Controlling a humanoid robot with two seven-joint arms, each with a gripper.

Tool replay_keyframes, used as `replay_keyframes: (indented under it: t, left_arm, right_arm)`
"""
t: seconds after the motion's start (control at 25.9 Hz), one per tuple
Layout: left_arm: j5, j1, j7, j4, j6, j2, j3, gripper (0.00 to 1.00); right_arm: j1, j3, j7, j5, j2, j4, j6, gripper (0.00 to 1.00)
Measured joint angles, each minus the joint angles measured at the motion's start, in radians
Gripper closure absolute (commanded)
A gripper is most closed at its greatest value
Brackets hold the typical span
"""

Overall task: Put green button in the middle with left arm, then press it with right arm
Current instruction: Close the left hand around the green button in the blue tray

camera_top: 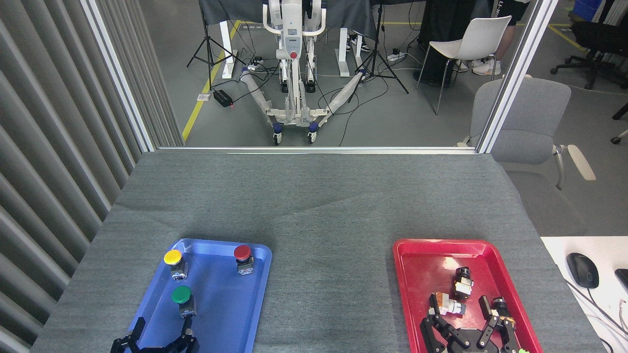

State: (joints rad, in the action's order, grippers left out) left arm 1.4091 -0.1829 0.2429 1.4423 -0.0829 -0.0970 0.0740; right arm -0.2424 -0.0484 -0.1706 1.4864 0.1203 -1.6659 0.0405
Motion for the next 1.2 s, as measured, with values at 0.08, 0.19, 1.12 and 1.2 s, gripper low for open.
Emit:
replay_keyframes:
  t: [0.08,0.19,1.12,1.2]
  left_arm:
    - [0.0,0.023,-0.001,-0.05,0.01,-0.003,-0.004,0.0]
    - [0.001,0.06,-0.001,-0.12,0.014,-0.007,-0.014,0.01]
    - [0.0,0.214,0.012,-0.265,0.101,-0.01,-0.127,0.2]
    - [0.0,0.223,0.012,-0.266,0.101,-0.01,-0.132,0.27]
  right_arm:
    - [0.0,0.0,0.0,0.0,0.0,0.0,0.0,0.0]
    - [0.0,-0.001,0.0,0.0,0.001,0.0,-0.001,0.0]
    - [0.001,-0.006,-0.001,-0.001,0.025,0.01,0.001,0.0]
    - [0.001,-0.006,0.0,-0.001,0.025,0.01,0.001,0.0]
